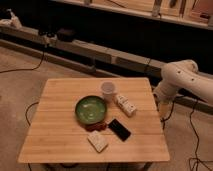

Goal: Place the bottle in the ceramic bowl

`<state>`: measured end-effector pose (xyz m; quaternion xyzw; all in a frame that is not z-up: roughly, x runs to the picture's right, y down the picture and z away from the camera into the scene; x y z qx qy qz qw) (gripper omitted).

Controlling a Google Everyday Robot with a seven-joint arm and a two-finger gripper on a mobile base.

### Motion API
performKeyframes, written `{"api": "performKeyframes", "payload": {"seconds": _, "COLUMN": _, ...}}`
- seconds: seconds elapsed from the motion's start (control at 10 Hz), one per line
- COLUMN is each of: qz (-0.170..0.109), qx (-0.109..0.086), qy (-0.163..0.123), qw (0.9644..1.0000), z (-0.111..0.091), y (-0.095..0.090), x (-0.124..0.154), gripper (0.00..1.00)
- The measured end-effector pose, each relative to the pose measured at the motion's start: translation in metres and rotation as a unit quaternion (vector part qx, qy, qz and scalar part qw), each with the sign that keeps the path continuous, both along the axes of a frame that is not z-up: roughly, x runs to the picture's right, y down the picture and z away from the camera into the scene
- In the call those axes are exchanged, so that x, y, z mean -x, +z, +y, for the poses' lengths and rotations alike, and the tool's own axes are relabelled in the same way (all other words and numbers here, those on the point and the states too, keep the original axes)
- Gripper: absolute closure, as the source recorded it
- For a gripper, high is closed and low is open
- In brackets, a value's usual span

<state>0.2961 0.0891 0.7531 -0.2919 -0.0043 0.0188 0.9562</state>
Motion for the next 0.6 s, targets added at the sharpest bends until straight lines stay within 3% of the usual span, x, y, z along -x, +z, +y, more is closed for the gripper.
{"api": "performKeyframes", "payload": {"seconds": 0.1, "qz": -0.002, "qx": -0.001, "qy": 0.004, "qw": 1.0, "z": -0.001, "y": 0.001, "x": 0.002, "gripper": 0.2}}
{"api": "performKeyframes", "payload": {"seconds": 0.3, "qz": -0.043, "qx": -0.012, "qy": 0.044, "qw": 0.998, "z": -0.009, "y": 0.016, "x": 0.036, "gripper": 0.2}}
{"api": "performKeyframes", "payload": {"seconds": 0.5, "qz": -0.072, "qx": -0.009, "qy": 0.102, "qw": 0.9921, "z": -0.015, "y": 0.045, "x": 0.072, "gripper": 0.2}}
{"api": "performKeyframes", "payload": {"seconds": 0.6, "qz": -0.069, "qx": -0.006, "qy": 0.124, "qw": 0.9899, "z": -0.016, "y": 0.057, "x": 0.074, "gripper": 0.2}}
